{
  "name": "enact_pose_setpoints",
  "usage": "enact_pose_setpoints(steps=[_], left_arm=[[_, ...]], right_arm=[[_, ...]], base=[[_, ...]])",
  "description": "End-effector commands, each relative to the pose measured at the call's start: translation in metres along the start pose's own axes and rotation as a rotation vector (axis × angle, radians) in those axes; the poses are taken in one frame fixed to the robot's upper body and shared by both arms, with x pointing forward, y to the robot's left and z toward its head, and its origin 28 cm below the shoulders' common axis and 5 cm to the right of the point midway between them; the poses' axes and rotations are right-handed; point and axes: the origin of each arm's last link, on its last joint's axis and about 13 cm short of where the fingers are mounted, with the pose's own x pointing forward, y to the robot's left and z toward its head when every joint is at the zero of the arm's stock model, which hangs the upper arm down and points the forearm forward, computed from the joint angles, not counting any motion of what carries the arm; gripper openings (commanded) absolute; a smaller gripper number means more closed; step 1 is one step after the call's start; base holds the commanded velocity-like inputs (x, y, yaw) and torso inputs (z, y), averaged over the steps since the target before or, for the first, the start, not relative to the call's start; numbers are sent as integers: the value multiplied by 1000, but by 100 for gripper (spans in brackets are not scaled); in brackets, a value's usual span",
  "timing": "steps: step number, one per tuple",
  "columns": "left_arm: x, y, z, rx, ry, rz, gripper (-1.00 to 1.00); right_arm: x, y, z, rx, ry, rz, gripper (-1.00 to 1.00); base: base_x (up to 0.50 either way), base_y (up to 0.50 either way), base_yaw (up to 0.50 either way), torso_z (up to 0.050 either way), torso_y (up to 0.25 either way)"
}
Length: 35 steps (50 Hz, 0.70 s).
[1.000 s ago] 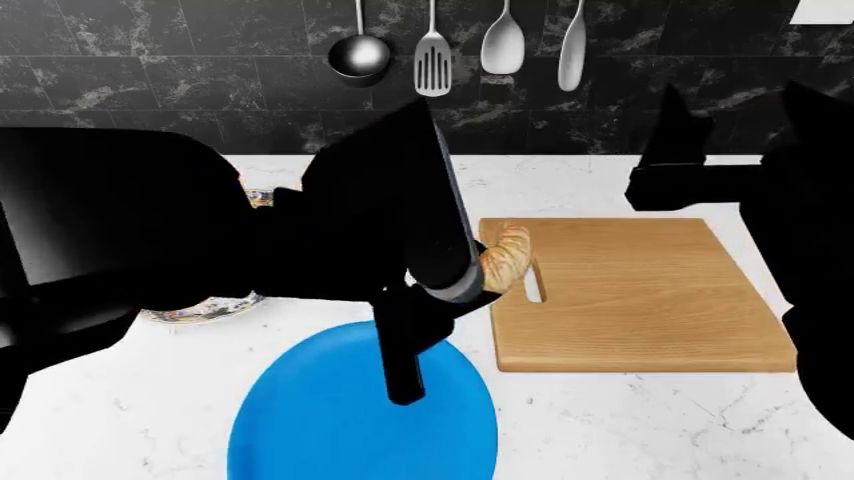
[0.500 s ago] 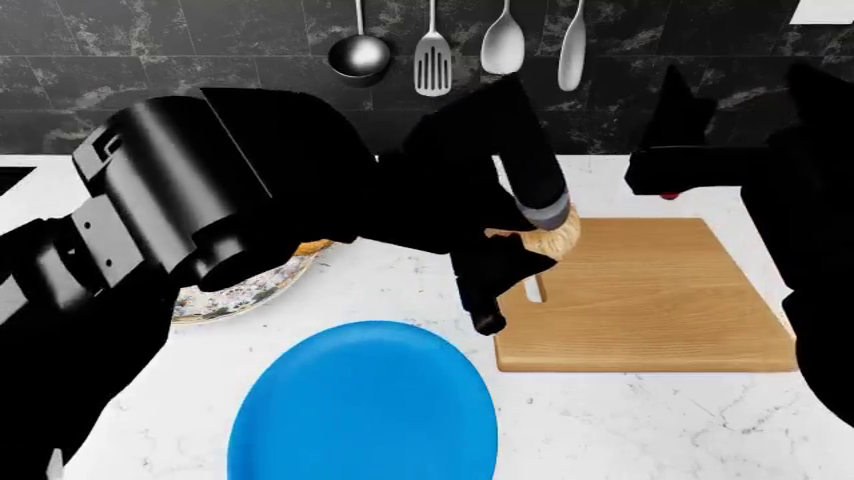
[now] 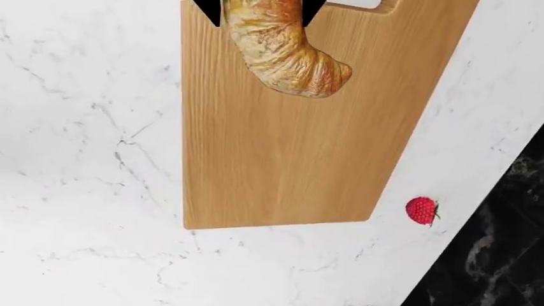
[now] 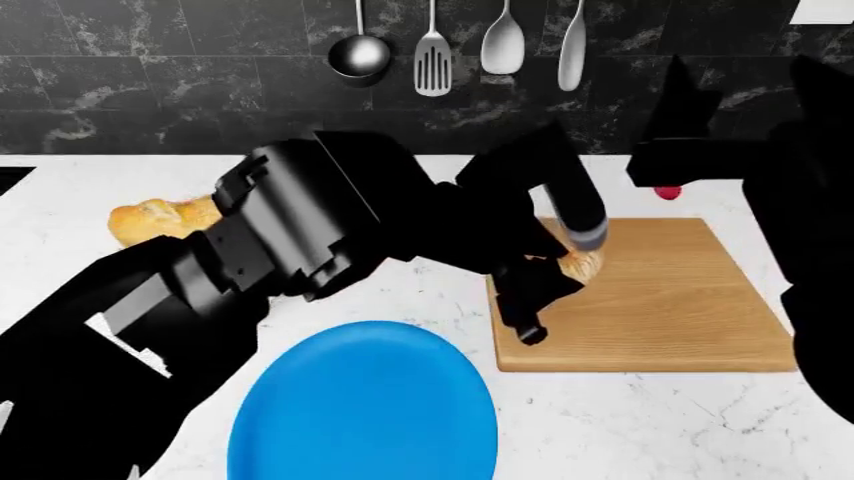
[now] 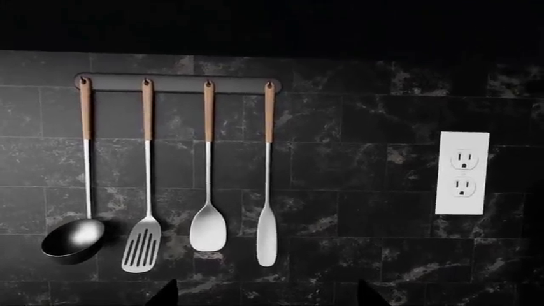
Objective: From the different types of pastries on the counter, select a croissant and place it on the cutting board. Then retrieve a jar of jam from the cabinet and place it alongside the croissant on the cutting board.
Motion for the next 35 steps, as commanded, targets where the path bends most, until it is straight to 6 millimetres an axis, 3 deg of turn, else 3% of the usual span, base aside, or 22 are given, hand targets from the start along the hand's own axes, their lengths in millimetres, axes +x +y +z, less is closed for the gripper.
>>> enact_pose_setpoints(steps=[1, 21, 22, 35], left_arm=[[16, 5, -9, -35, 53, 22, -100], [26, 5, -17, -64, 105, -4, -100], [26, 5, -17, -65, 103, -6, 100], [13, 3, -6, -47, 64, 11, 100]], right_arm=[[1, 1, -3, 4, 3, 5, 100], [1, -1, -3, 8, 5, 0, 100], [1, -1, -3, 8, 4, 0, 100], [-1, -2, -1, 7, 3, -6, 100]], base=[[0, 0, 0, 0, 0], [0, 0, 0, 0, 0], [0, 0, 0, 0, 0], [0, 0, 0, 0, 0]])
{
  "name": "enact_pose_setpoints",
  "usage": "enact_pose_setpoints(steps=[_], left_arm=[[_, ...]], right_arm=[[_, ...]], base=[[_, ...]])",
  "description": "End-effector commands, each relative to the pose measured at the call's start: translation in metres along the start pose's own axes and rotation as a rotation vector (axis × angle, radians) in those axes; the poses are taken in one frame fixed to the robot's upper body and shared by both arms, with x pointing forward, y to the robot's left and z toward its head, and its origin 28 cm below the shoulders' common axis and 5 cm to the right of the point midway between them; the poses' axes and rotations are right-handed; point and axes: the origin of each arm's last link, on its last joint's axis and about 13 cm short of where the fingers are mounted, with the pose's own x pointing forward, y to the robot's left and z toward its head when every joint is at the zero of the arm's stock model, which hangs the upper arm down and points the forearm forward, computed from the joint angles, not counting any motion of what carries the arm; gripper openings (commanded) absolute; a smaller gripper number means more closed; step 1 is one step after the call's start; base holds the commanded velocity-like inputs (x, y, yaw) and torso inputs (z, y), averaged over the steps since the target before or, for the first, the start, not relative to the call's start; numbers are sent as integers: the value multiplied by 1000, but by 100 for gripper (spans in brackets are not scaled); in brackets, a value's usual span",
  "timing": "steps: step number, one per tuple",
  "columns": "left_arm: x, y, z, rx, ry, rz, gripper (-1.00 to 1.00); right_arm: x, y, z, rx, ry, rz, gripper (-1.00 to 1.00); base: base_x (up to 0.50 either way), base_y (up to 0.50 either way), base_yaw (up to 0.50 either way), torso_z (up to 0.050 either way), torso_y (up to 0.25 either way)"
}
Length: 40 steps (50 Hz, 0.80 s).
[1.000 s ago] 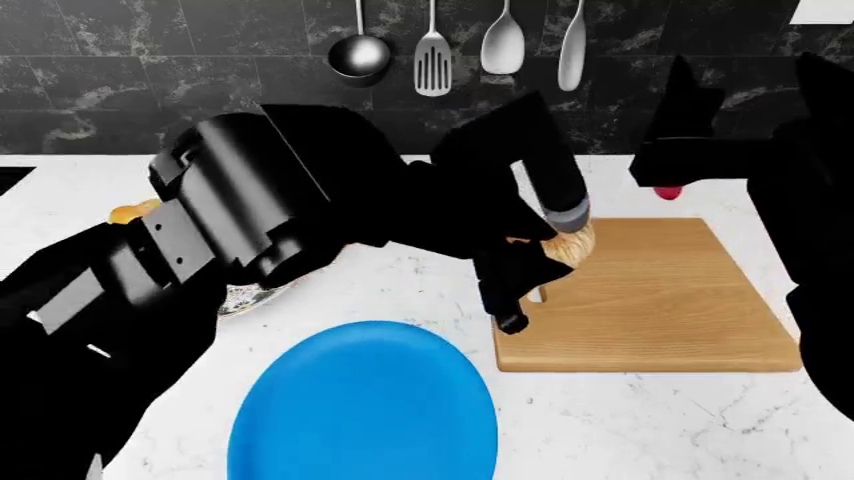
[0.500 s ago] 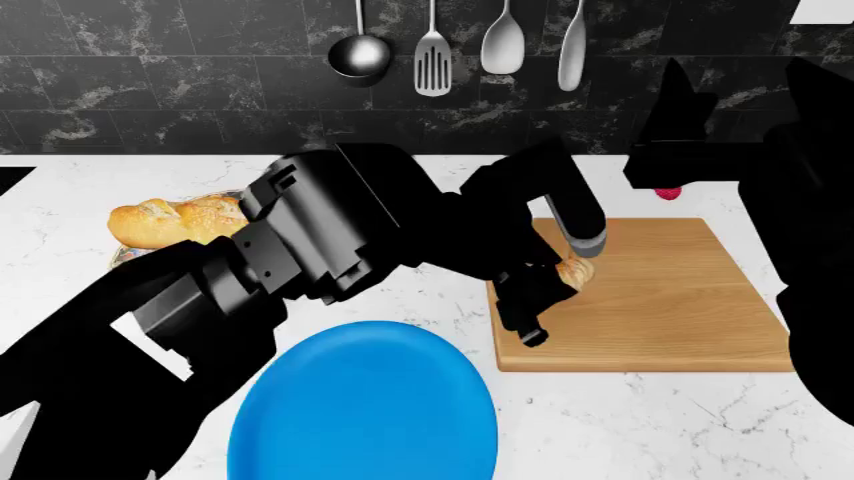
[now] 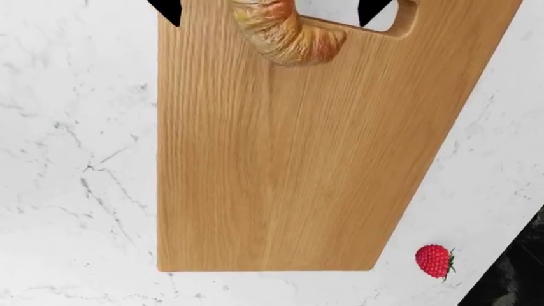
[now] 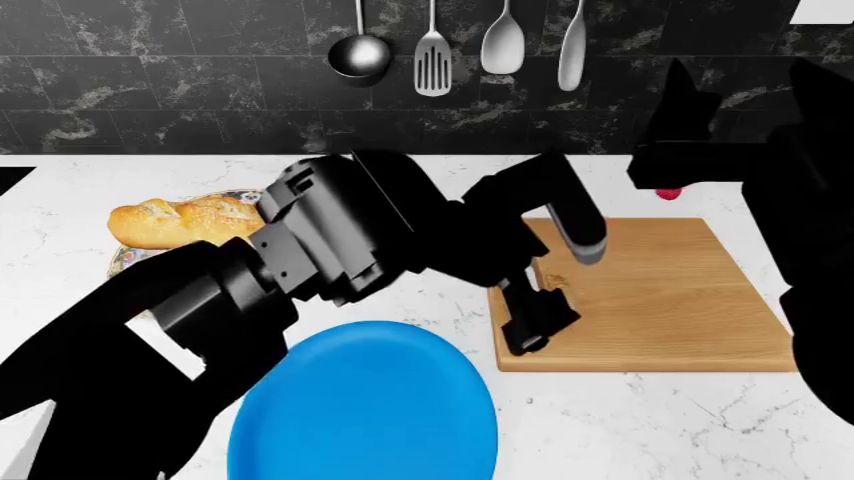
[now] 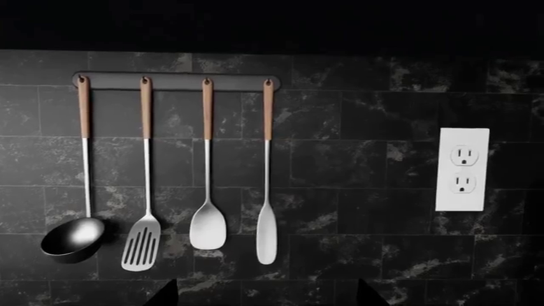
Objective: From the different types of pastries on the counter, select a croissant and place it on the cutting board. Then retrieve a jar of jam from the cabinet and place it alongside the croissant on the cutting board.
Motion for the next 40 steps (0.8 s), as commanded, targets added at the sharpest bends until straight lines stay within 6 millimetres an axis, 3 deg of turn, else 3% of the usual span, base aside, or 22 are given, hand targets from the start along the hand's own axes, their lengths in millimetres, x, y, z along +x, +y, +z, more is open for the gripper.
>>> enact_pose_setpoints(steps=[1, 13, 23, 32, 40], left_arm=[[-11, -2, 7, 9, -29, 14, 100], [-53, -8, 20, 48, -95, 68, 100], [-88, -25, 25, 72, -142, 80, 100], [-114, -40, 14, 72, -164, 140, 100], [-130, -50, 2, 66, -195, 199, 100]], right_arm=[[-1, -2, 2, 0, -1, -6, 100], [-4, -4, 4, -5, -3, -14, 100], [-5, -6, 5, -5, -5, -22, 100], [-11, -8, 10, -5, -41, -46, 100], [-26, -10, 28, -24, -129, -83, 100]], base=[[0, 0, 0, 0, 0], [0, 0, 0, 0, 0], [0, 0, 0, 0, 0], [0, 0, 0, 0, 0], [0, 0, 0, 0, 0]])
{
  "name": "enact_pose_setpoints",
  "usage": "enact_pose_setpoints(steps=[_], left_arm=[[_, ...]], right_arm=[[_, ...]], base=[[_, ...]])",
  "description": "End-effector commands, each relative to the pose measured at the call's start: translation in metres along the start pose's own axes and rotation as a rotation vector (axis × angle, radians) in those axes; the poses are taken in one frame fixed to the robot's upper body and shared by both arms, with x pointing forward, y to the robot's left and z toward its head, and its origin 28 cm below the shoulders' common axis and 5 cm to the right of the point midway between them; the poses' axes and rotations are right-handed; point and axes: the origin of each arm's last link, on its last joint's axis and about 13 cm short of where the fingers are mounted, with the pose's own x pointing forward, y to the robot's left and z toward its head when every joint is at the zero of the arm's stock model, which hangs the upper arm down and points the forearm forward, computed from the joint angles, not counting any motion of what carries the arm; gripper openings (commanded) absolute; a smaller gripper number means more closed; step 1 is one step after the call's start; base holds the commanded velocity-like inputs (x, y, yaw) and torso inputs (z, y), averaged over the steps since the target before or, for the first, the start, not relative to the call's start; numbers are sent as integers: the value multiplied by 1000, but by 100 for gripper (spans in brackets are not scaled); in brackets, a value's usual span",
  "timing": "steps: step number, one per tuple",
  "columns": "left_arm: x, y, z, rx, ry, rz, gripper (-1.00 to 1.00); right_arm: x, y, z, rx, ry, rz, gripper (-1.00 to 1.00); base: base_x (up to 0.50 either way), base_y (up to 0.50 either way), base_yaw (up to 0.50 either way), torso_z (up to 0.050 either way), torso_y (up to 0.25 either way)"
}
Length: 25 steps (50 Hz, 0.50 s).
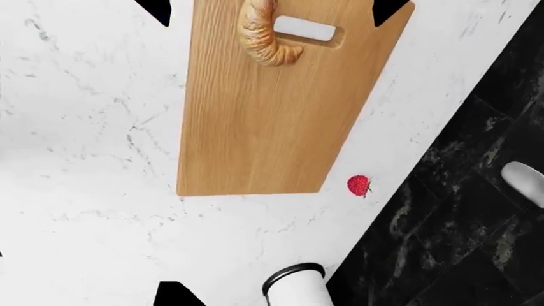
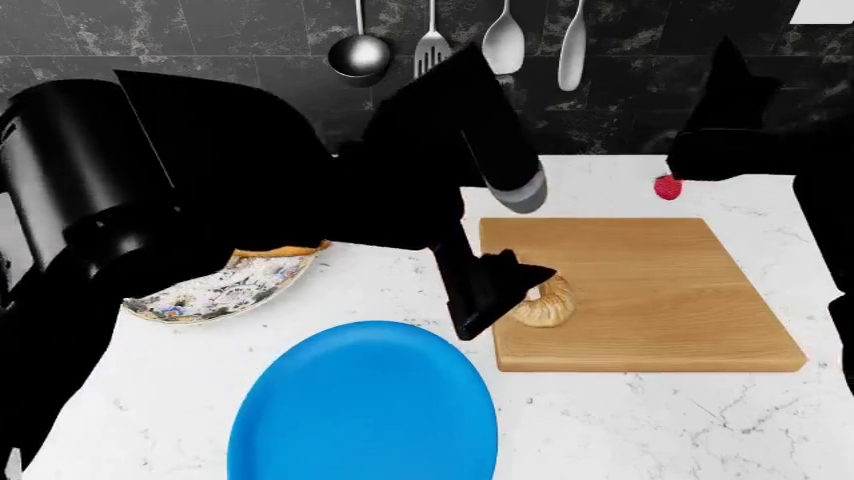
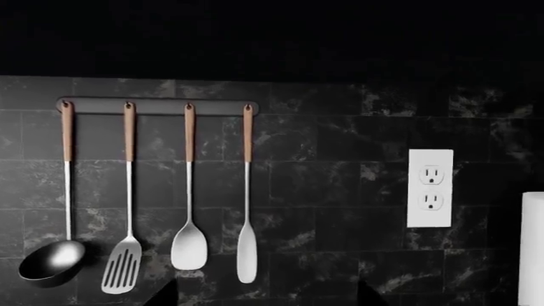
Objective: From the different types of pastries on the counter, select a croissant and place it on the cutting board. Then retrieve a jar of jam from the cabinet and place it alongside the croissant on the cutting board.
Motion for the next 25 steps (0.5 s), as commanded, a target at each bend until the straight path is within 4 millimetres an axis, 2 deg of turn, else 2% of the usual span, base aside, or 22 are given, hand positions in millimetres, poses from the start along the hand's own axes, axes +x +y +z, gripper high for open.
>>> enact_pose_setpoints(steps=[1, 8, 18, 25], left_arm=[[-32, -13, -8, 8, -30, 84, 100], [-49, -16, -14, -14, -66, 160, 100], [-66, -18, -11, 0, -149, 236, 100], [-68, -19, -11, 6, -183, 230, 100]], right_arm=[[-15, -4, 19, -14, -87, -38, 100], [-24, -5, 36, -10, -143, -34, 100], [-33, -2, 58, -16, -235, -26, 100], [-37, -1, 59, -25, -248, -25, 100]], base=[[0, 0, 0, 0, 0], [0, 0, 0, 0, 0], [0, 0, 0, 0, 0], [0, 0, 0, 0, 0]])
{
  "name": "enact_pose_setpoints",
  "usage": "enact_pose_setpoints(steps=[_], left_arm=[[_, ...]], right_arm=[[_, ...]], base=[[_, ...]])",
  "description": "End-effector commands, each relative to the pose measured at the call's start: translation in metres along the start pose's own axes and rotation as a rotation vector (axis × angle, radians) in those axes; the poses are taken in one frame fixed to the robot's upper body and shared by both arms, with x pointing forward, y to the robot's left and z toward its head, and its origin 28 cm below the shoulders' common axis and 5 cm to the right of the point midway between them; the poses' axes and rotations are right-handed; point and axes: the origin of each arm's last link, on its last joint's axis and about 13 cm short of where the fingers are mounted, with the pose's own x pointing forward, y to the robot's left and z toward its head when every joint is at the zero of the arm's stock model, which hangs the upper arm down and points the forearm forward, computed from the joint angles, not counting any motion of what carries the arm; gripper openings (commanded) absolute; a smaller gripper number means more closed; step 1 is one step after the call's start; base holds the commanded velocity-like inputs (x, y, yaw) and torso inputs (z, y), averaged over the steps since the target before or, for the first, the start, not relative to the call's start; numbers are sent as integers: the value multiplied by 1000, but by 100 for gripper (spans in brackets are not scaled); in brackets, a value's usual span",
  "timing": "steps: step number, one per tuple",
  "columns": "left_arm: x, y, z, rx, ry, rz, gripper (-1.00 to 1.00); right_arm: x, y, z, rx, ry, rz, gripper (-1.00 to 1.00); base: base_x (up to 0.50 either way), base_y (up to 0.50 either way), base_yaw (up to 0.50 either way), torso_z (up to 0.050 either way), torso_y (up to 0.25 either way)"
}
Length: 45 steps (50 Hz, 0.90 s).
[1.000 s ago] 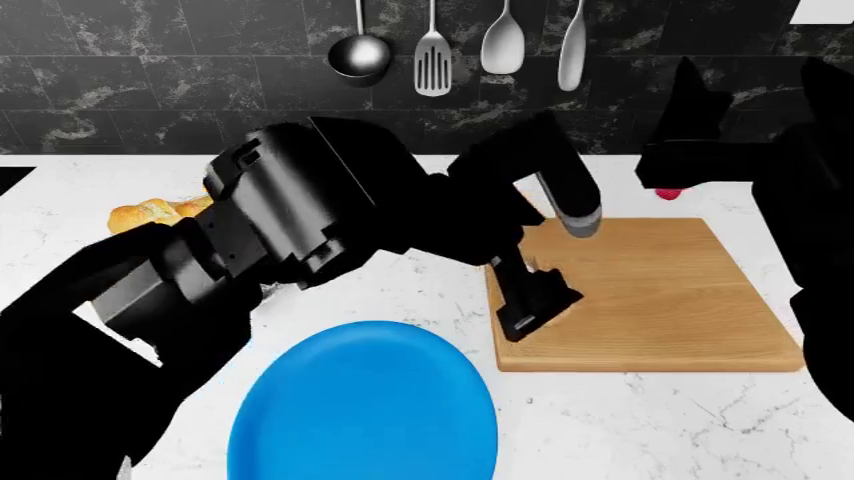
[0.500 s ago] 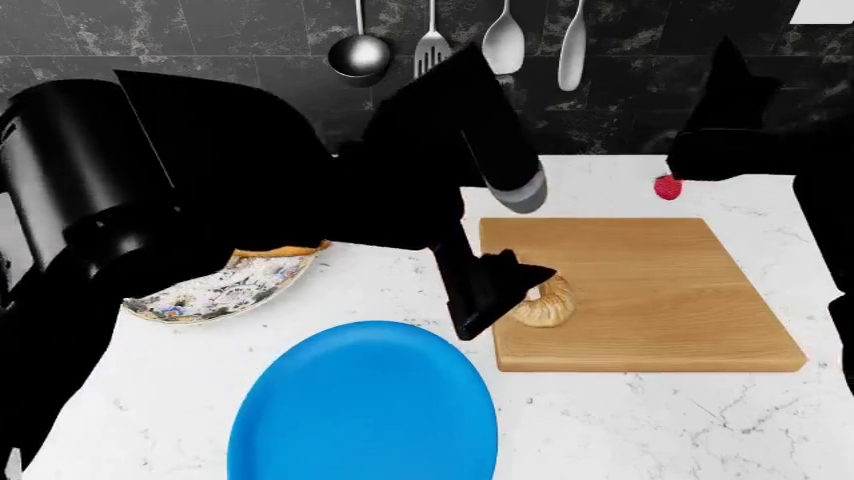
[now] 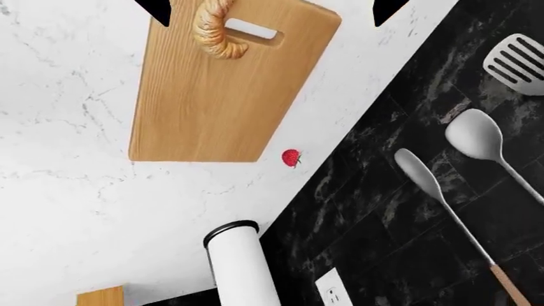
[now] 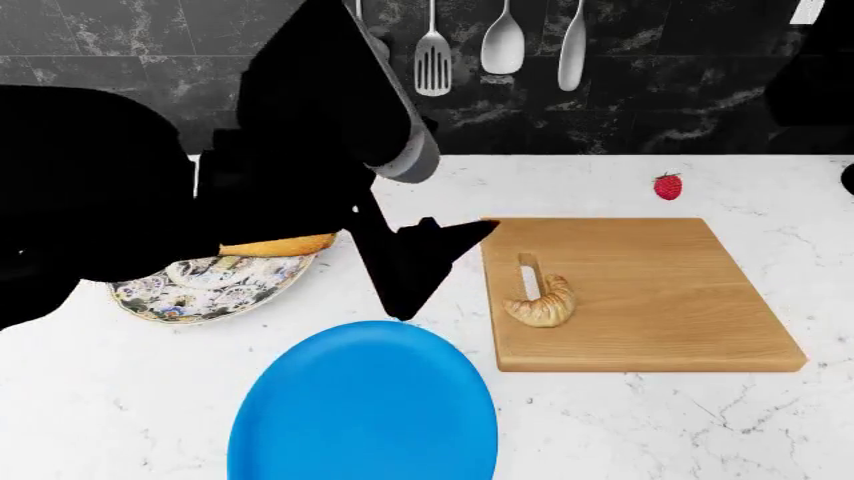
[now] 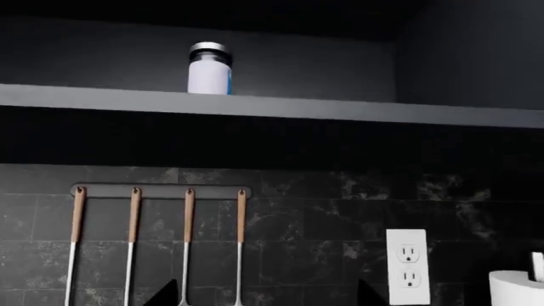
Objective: From the different types of pastries on the counter, select a croissant and place it on the cutting board. Then retrieve a jar of jam from the cabinet and place it alongside the croissant on the cutting board.
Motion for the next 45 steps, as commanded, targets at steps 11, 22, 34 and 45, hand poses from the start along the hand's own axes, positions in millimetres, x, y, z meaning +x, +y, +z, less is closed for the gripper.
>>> enact_pose_setpoints(steps=[11, 22, 34, 45], left_arm=[[-12, -4, 0, 11, -49, 37, 100], [-14, -6, -5, 10, -45, 46, 100], [-13, -5, -9, -8, -50, 54, 100], [-10, -4, -11, -16, -47, 49, 100]], right_arm=[[3, 0, 28, -28, -90, -9, 100], [30, -3, 75, -24, -183, 7, 100], [55, -1, 108, -12, -203, 40, 100], [82, 4, 127, -15, -211, 64, 100]], base=[[0, 0, 0, 0, 0], [0, 0, 0, 0, 0], [0, 0, 0, 0, 0], [0, 0, 0, 0, 0]])
